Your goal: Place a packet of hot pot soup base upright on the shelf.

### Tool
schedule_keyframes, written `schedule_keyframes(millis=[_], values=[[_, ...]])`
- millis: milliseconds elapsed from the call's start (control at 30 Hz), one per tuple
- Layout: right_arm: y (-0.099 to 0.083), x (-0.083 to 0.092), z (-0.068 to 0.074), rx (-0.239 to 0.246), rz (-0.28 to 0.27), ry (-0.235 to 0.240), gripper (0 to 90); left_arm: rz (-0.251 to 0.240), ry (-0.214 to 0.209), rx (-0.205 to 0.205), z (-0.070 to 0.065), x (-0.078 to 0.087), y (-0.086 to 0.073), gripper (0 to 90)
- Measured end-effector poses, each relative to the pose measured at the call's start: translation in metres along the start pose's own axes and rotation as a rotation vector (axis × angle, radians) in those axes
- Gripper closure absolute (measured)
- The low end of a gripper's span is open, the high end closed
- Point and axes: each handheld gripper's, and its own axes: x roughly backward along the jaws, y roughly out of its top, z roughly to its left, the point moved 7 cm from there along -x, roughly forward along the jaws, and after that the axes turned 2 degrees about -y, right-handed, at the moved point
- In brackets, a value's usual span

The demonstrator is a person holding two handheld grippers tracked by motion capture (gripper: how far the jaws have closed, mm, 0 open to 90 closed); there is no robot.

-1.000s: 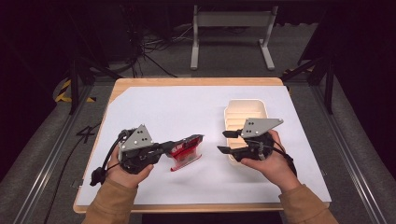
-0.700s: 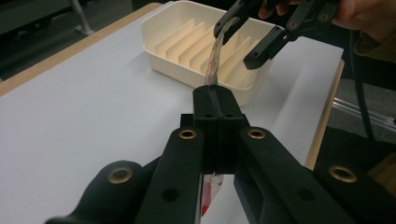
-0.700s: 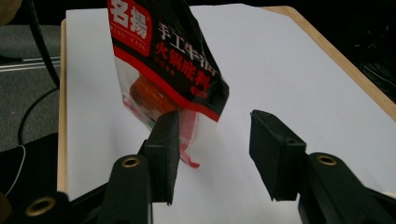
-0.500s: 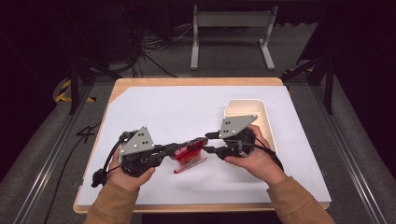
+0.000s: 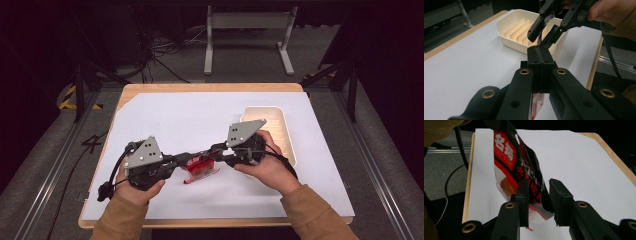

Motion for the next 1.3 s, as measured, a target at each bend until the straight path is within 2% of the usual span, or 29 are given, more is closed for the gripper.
schedule_keyframes(millis=[100, 200, 300, 467, 667, 800, 833, 867, 933, 1033, 1200, 1267, 1300], values=[[0.001, 0.0, 0.002, 0.015, 0.0, 0.016, 80.1, -0.005, 0.012, 0.006, 0.002, 0.001, 0.0, 90.0], [0.001, 0.002, 0.003, 0.024, -0.005, 0.03, 85.2, -0.008, 0.015, 0.01, 0.004, 0.002, -0.001, 90.0], [0.002, 0.002, 0.004, 0.044, -0.005, 0.023, 89.1, -0.012, 0.019, 0.016, 0.005, 0.001, -0.001, 89.9], [0.003, 0.002, 0.005, 0.046, 0.003, 0.025, 89.5, -0.016, 0.029, 0.018, 0.006, 0.001, -0.001, 88.3], [0.004, 0.003, 0.004, 0.048, -0.001, 0.018, 89.6, -0.025, 0.034, 0.024, 0.009, 0.002, -0.001, 81.4], [0.004, 0.005, 0.003, 0.053, 0.007, 0.009, 89.6, -0.043, 0.051, 0.05, 0.013, 0.002, -0.002, 67.7], [0.005, 0.007, 0.001, 0.052, 0.009, 0.005, 89.6, -0.049, 0.056, 0.055, 0.016, 0.002, -0.002, 58.5], [0.005, 0.007, 0.001, 0.052, 0.009, 0.005, 89.6, -0.061, 0.058, 0.065, 0.017, 0.002, -0.002, 58.5], [0.005, 0.009, -0.001, 0.055, 0.008, -0.003, 89.6, -0.083, 0.06, 0.086, 0.021, 0.004, -0.002, 52.0], [0.006, 0.013, -0.006, 0.054, 0.012, -0.019, 89.6, -0.097, 0.072, 0.107, 0.026, 0.007, -0.004, 46.8], [0.008, 0.024, -0.019, 0.053, 0.011, -0.052, 89.6, -0.096, 0.094, 0.121, 0.033, 0.009, -0.007, 42.0], [0.01, 0.03, -0.025, 0.056, 0.01, -0.068, 89.6, -0.089, 0.126, 0.141, 0.038, 0.009, -0.009, 39.6], [0.01, 0.03, -0.025, 0.056, 0.01, -0.068, 89.6, -0.089, 0.126, 0.141, 0.038, 0.009, -0.009, 37.6]])
